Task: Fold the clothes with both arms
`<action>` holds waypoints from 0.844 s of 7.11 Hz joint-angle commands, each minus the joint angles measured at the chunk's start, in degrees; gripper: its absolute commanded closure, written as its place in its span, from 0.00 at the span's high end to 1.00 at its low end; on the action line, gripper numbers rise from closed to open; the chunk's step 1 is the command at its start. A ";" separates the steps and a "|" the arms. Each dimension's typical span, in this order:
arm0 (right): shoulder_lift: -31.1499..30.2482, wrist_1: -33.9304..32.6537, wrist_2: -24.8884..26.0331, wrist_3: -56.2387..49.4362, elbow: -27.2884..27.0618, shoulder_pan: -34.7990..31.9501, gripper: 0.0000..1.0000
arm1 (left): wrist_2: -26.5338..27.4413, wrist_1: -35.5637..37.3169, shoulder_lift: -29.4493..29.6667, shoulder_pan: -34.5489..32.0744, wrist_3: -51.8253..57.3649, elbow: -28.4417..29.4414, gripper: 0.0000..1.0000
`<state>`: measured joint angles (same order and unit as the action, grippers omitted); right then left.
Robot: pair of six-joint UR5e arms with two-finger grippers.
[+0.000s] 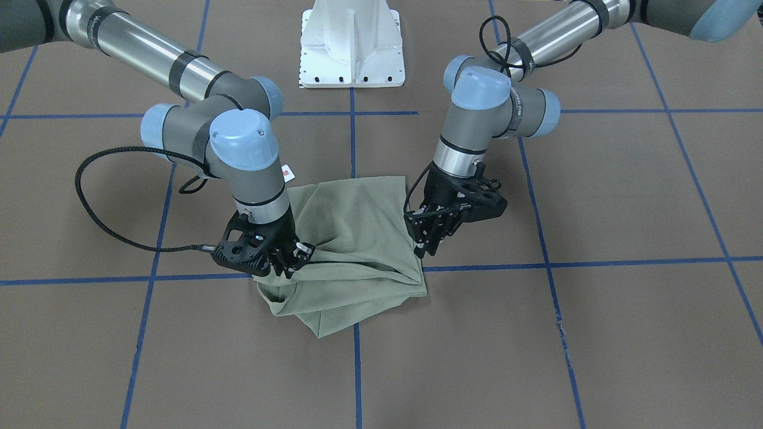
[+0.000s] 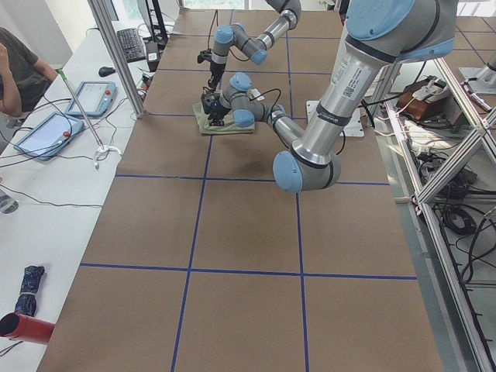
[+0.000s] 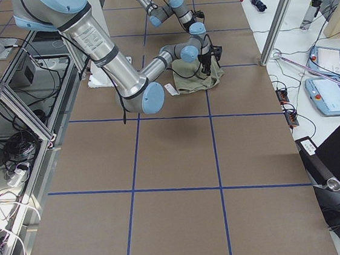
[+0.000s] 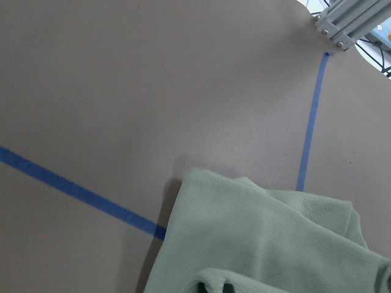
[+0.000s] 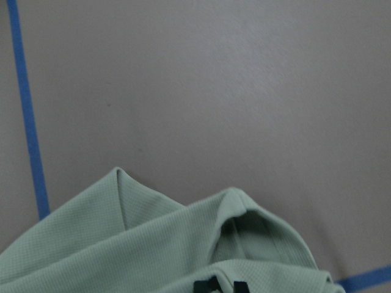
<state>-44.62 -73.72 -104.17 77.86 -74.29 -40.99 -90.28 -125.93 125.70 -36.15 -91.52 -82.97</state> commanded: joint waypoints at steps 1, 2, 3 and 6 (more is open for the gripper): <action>2.52 1.48 -8.53 -9.89 4.24 -7.04 1.00 | -0.33 -2.47 0.33 -1.29 1.87 2.11 0.49; 2.25 1.30 -9.81 -11.83 4.33 -7.87 1.00 | -0.42 -2.47 0.16 -1.55 2.13 1.76 0.49; 1.99 1.30 -9.82 -11.33 3.81 -7.44 1.00 | -2.16 -2.30 -0.10 -1.99 2.22 0.98 0.49; -2.66 0.51 -8.51 -2.90 -5.50 -1.48 0.00 | -11.31 -1.95 -6.16 -6.99 10.02 -8.32 0.49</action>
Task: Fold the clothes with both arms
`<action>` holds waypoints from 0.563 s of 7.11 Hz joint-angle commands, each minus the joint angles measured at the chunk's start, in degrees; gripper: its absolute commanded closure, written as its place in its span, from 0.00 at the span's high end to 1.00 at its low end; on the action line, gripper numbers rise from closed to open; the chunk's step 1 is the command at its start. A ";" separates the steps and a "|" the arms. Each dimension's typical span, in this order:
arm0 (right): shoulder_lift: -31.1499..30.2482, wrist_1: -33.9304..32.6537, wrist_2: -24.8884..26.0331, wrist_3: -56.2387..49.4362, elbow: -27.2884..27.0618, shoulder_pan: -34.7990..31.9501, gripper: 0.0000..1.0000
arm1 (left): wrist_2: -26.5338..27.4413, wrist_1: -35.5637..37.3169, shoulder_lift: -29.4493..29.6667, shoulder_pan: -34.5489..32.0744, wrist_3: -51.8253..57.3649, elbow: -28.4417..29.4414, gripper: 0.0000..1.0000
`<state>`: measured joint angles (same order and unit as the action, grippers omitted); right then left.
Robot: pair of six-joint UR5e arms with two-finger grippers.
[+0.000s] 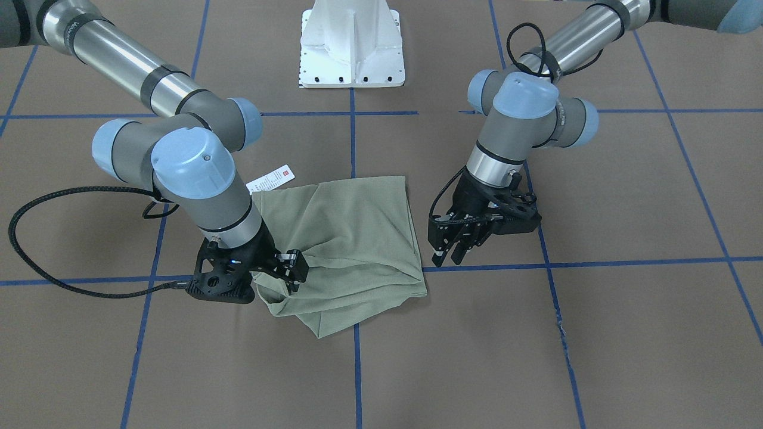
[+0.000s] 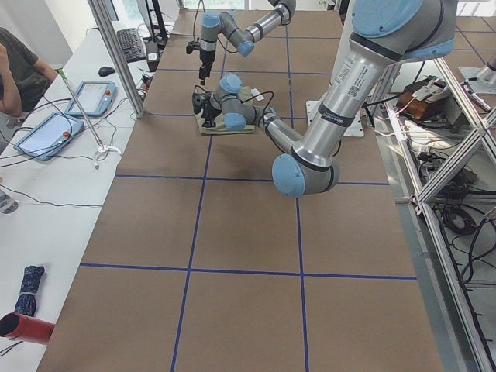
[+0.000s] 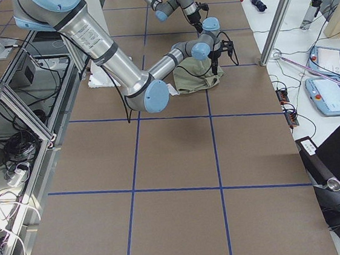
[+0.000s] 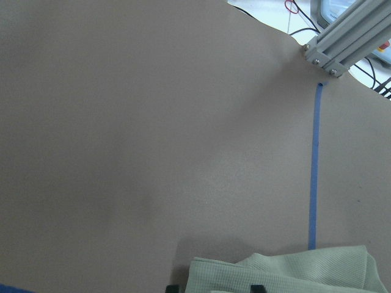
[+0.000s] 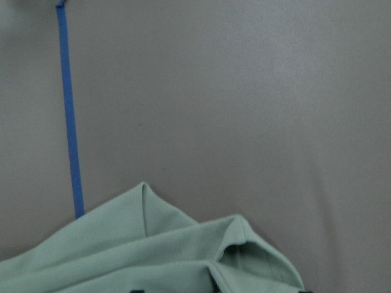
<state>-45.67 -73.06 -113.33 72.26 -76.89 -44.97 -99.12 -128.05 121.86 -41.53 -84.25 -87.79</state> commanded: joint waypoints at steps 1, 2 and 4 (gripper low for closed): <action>-1.70 -0.16 3.27 2.71 -3.27 5.48 0.00 | -3.69 0.17 -2.41 -2.49 3.55 -3.53 0.49; -2.05 -0.07 4.94 2.54 -3.18 7.33 0.00 | -3.88 0.17 -2.41 -2.93 3.65 -3.53 0.49; -1.61 0.02 5.05 1.75 -2.49 9.19 0.00 | -3.88 0.26 -2.41 -2.94 3.56 -3.35 0.49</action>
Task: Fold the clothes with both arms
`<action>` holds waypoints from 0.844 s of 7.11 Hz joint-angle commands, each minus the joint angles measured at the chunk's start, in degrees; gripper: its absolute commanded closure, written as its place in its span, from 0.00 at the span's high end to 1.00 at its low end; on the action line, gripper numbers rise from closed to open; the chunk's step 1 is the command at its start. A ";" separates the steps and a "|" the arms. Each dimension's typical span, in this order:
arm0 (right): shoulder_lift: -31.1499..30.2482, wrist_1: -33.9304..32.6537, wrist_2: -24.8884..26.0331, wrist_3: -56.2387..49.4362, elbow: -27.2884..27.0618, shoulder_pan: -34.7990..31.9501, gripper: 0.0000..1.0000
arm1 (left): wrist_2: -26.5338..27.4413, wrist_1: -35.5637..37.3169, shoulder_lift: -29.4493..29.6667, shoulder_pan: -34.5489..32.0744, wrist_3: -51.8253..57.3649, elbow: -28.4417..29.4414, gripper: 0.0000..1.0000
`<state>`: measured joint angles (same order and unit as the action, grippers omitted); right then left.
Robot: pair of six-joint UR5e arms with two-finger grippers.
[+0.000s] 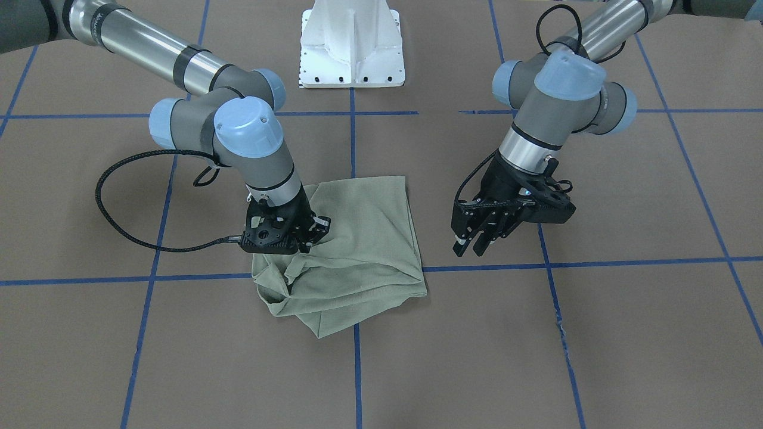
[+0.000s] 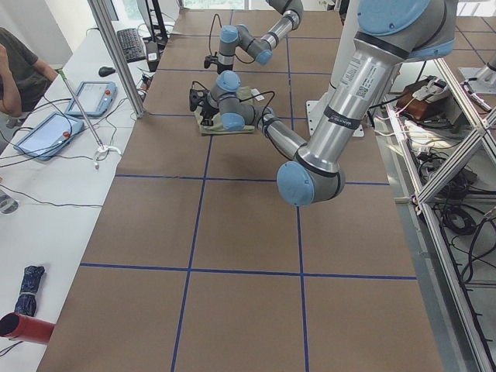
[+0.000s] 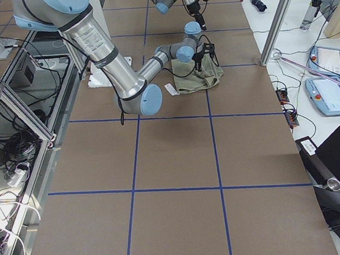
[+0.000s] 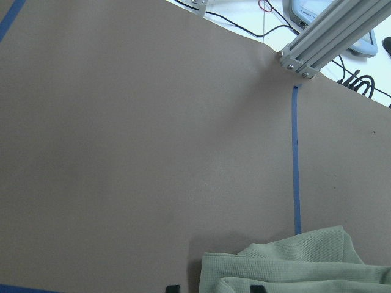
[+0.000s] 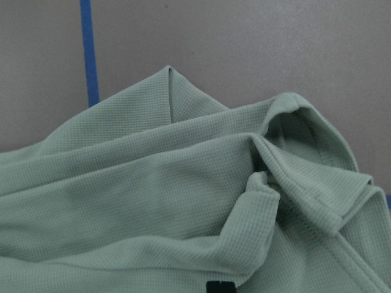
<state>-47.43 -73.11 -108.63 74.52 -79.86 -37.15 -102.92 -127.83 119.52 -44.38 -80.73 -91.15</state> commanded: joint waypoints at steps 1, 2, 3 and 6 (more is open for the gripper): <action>0.84 0.42 1.30 -1.47 2.85 1.47 0.00 | 0.00 -0.05 0.01 -0.09 -0.04 0.26 0.49; 3.72 0.43 1.83 -2.70 7.13 0.69 0.00 | 0.00 -0.06 0.01 -0.09 -0.04 0.27 0.49; 6.88 0.51 1.67 -4.37 11.79 -1.41 0.00 | 0.00 -0.06 0.01 -0.01 -0.04 0.35 0.49; 11.12 3.30 1.66 -12.29 23.75 -7.48 0.00 | 0.09 -0.14 -0.07 0.26 -0.57 0.35 0.50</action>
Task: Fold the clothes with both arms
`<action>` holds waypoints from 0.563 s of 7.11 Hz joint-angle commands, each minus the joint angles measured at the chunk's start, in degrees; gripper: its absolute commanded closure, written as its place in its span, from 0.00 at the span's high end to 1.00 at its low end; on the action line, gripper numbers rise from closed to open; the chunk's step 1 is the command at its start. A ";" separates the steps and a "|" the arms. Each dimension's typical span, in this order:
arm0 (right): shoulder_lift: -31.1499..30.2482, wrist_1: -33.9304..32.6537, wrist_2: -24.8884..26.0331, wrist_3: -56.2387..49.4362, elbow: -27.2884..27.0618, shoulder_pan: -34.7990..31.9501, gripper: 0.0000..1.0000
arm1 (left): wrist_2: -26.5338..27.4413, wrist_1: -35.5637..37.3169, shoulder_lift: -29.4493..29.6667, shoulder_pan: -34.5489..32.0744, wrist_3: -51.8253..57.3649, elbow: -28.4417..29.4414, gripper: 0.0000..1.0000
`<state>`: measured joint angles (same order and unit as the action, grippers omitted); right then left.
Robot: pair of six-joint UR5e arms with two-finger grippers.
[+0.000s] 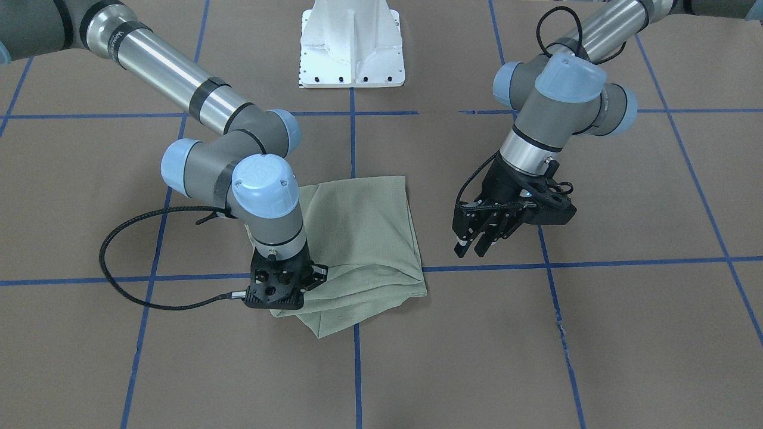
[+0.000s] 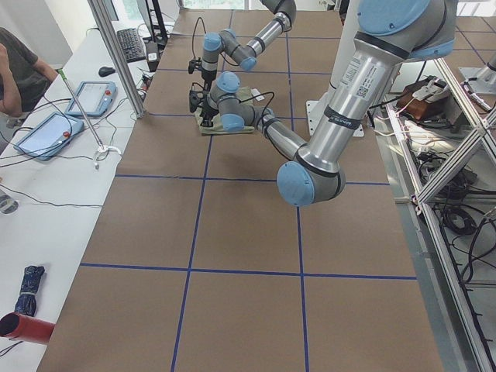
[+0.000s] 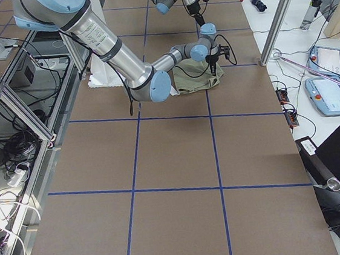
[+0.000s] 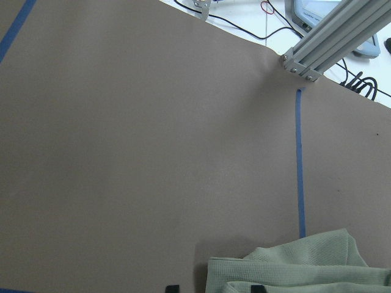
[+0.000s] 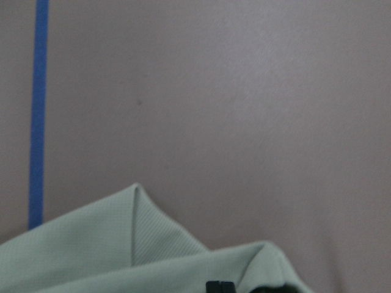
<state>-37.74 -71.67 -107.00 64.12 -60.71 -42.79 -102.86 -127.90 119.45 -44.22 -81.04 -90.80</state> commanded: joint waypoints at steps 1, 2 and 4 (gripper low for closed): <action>1.52 2.06 -1.09 -3.29 4.72 -4.47 0.00 | 0.03 0.02 -0.10 0.10 -0.17 0.01 0.50; 1.44 1.62 -2.93 -6.26 4.72 -7.02 0.00 | 0.03 -0.15 -0.18 0.02 0.18 0.27 0.50; -3.79 0.66 -8.29 -7.26 -0.33 -10.46 0.00 | -0.23 0.02 -1.75 -0.25 2.88 0.01 0.49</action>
<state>-37.88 -70.46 -112.68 57.61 -57.45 -51.23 -103.02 -128.00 118.86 -44.38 -80.13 -90.66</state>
